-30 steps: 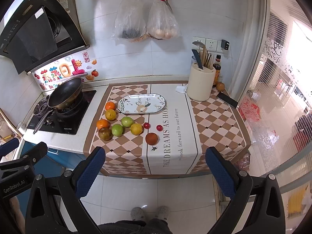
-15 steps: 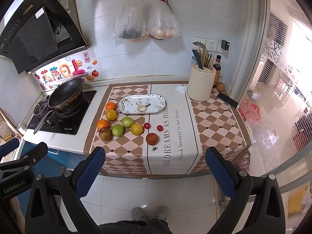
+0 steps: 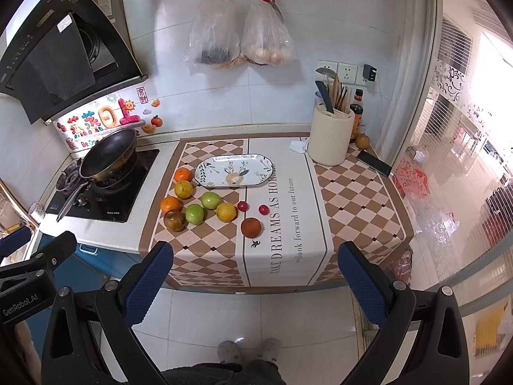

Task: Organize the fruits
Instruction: 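Lower the left tool onto the red apple while the right tool lowers onto the yellow lemon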

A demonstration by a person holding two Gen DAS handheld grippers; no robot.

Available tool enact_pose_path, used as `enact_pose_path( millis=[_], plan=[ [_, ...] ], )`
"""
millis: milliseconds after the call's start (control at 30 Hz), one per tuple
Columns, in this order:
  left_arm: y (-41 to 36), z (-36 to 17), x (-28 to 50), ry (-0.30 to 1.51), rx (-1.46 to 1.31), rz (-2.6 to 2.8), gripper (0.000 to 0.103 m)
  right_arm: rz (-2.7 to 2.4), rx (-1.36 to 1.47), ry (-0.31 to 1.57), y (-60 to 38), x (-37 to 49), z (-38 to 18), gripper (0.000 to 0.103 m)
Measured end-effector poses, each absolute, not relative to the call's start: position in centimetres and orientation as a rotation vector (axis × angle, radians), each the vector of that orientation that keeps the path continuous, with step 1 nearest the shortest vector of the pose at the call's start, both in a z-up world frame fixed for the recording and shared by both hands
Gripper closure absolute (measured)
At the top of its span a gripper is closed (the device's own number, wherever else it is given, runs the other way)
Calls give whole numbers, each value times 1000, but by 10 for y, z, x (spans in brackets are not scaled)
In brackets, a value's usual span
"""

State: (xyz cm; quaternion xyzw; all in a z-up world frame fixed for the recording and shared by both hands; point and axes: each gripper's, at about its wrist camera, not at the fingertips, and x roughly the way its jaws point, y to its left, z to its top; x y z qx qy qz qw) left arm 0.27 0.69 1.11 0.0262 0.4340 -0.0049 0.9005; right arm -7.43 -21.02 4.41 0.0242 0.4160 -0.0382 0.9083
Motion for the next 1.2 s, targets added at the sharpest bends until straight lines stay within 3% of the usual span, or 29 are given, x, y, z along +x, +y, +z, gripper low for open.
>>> enact_pose_path(
  millis=[400, 600, 900, 1133, 1200],
  plan=[
    [7, 13, 14, 880, 55, 2, 0, -69, 98, 842, -204, -70, 35, 0],
    [36, -12, 53, 839, 85, 109, 0, -50, 132, 774, -194, -46, 17, 0],
    [83, -76, 131, 965, 59, 172, 0, -10, 227, 983, -201, 41, -73, 0],
    [94, -159, 214, 1206, -13, 161, 0, 23, 282, 1168, -225, 133, -167, 17],
    [89, -188, 237, 1283, -53, 147, 8, 38, 282, 1220, -230, 159, -194, 18]
  ],
)
